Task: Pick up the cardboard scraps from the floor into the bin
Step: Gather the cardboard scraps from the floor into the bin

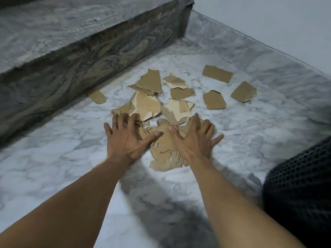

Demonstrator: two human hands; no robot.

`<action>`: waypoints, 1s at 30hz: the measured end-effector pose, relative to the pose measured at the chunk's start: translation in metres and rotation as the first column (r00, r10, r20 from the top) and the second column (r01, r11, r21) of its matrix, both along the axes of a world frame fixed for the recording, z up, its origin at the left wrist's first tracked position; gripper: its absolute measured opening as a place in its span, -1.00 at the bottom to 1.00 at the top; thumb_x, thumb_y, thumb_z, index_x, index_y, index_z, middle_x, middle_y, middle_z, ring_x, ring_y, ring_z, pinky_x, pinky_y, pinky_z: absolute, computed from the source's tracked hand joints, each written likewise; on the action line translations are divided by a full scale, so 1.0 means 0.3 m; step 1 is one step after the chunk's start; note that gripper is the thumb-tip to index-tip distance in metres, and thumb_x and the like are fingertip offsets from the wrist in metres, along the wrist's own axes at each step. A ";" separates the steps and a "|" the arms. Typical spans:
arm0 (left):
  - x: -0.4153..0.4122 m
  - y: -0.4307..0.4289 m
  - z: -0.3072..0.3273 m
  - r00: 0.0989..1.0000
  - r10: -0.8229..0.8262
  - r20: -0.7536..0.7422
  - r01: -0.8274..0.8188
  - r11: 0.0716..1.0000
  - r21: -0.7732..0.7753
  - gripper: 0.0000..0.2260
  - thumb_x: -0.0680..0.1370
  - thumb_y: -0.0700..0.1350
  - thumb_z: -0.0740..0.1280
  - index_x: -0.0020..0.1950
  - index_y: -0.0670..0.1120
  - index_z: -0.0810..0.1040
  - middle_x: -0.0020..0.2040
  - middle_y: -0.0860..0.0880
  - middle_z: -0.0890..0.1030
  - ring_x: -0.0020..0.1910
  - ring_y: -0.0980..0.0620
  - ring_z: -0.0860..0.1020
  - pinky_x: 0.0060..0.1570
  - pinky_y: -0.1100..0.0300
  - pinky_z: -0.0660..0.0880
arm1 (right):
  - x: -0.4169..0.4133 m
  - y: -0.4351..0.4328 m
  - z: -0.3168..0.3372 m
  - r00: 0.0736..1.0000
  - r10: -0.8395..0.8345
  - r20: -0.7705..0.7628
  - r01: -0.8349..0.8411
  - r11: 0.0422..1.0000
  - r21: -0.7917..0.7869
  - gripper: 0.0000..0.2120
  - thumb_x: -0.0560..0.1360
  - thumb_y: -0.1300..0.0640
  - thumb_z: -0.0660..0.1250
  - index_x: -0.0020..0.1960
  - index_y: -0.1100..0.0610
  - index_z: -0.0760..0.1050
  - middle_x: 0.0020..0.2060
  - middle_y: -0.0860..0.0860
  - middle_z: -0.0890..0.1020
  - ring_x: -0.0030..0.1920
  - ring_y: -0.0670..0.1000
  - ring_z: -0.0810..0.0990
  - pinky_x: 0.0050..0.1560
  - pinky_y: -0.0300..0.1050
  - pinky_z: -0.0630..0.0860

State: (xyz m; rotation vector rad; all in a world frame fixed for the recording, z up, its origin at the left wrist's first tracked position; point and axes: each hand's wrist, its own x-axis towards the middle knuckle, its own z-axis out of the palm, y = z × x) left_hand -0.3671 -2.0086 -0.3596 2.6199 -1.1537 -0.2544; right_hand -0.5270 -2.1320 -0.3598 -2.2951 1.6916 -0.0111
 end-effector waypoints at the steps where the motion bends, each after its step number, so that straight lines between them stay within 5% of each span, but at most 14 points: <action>1: -0.005 0.002 -0.005 0.999 0.029 0.018 -0.028 0.999 -0.027 -0.01 0.33 0.69 -0.11 0.56 0.07 0.21 0.54 -0.13 0.25 0.58 -0.17 0.12 0.53 -0.29 0.01 | 0.010 0.016 0.001 1.000 0.023 0.000 -0.023 0.999 -0.041 0.10 0.38 -0.64 -0.03 0.67 0.06 -0.05 0.47 0.25 0.26 0.46 0.27 0.18 0.43 0.33 0.01; 6: 0.008 -0.009 -0.033 0.991 0.048 0.126 -0.042 0.998 -0.050 -0.17 0.46 0.55 -0.02 0.56 0.04 0.20 0.46 -0.13 0.33 0.37 -0.23 0.29 0.29 -0.17 0.25 | 0.070 0.105 -0.019 0.995 0.041 0.089 -0.025 0.985 -0.168 -0.23 0.47 -0.47 0.16 0.35 0.16 0.39 0.21 0.18 0.46 0.19 0.21 0.38 0.20 0.10 0.27; 11: 0.005 0.027 -0.026 0.997 0.036 0.072 -0.029 0.995 -0.100 -0.28 0.49 0.50 0.11 0.46 0.04 0.36 0.40 -0.14 0.41 0.29 -0.25 0.38 0.20 -0.16 0.33 | 0.084 0.202 0.053 0.975 -0.001 0.222 0.000 1.000 0.006 -0.43 0.61 -0.25 0.21 0.39 0.16 0.27 0.26 0.16 0.39 0.14 0.26 0.57 -0.03 0.02 0.48; 17: 0.002 0.083 -0.007 0.999 0.008 0.031 -0.004 0.994 -0.111 -0.35 0.52 0.45 0.11 0.35 -0.01 0.44 0.28 -0.14 0.47 0.19 -0.23 0.48 0.02 -0.06 0.48 | 0.147 0.303 0.057 0.906 -0.208 0.368 0.154 0.973 0.172 -0.37 0.59 -0.23 0.31 0.51 0.11 0.32 0.31 0.12 0.55 0.27 0.22 0.57 0.17 0.02 0.52; 20: 0.020 0.104 0.008 1.000 0.016 -0.006 -0.017 0.984 -0.179 -0.52 0.56 0.36 0.17 0.22 0.03 0.52 0.11 -0.08 0.63 0.09 -0.17 0.59 -0.10 0.03 0.47 | 0.163 0.301 0.049 0.879 -0.196 0.436 0.120 0.973 0.195 -0.66 0.58 -0.18 0.36 0.12 0.07 0.64 -0.05 0.08 0.71 0.05 0.15 0.67 0.02 -0.01 0.58; 23: -0.002 0.106 0.028 0.997 -0.012 -0.070 -0.003 0.978 -0.207 -0.63 0.57 0.28 0.22 0.06 0.04 0.62 -0.06 -0.08 0.70 -0.02 -0.17 0.64 -0.18 0.10 0.41 | 0.115 0.313 0.046 0.824 -0.210 0.527 0.100 0.968 0.230 -0.59 0.56 -0.09 0.40 -0.38 0.11 0.51 -0.49 0.04 0.50 -0.34 0.09 0.55 -0.22 0.06 0.53; 27: -0.072 0.090 0.103 0.952 -0.046 -0.303 -0.060 0.941 -0.332 -0.67 0.52 0.18 0.30 -0.32 -0.01 0.49 -0.36 -0.04 0.60 -0.24 -0.15 0.60 -0.31 0.10 0.40 | -0.004 0.333 0.105 0.727 -0.295 0.620 0.163 0.952 0.261 -0.56 0.54 -0.01 0.43 -0.43 0.17 0.46 -0.54 0.00 0.42 -0.42 0.04 0.44 -0.31 -0.01 0.40; 30: -0.146 0.033 0.255 0.914 -0.105 -0.393 -0.088 0.892 -0.443 -0.66 0.47 0.11 0.33 -0.36 -0.10 0.49 -0.44 -0.04 0.56 -0.33 -0.11 0.57 -0.31 0.06 0.48 | -0.089 0.302 0.267 0.702 -0.295 0.649 0.227 0.955 0.190 -0.55 0.54 -0.03 0.42 -0.43 0.15 0.44 -0.54 -0.01 0.44 -0.40 0.04 0.46 -0.30 -0.03 0.38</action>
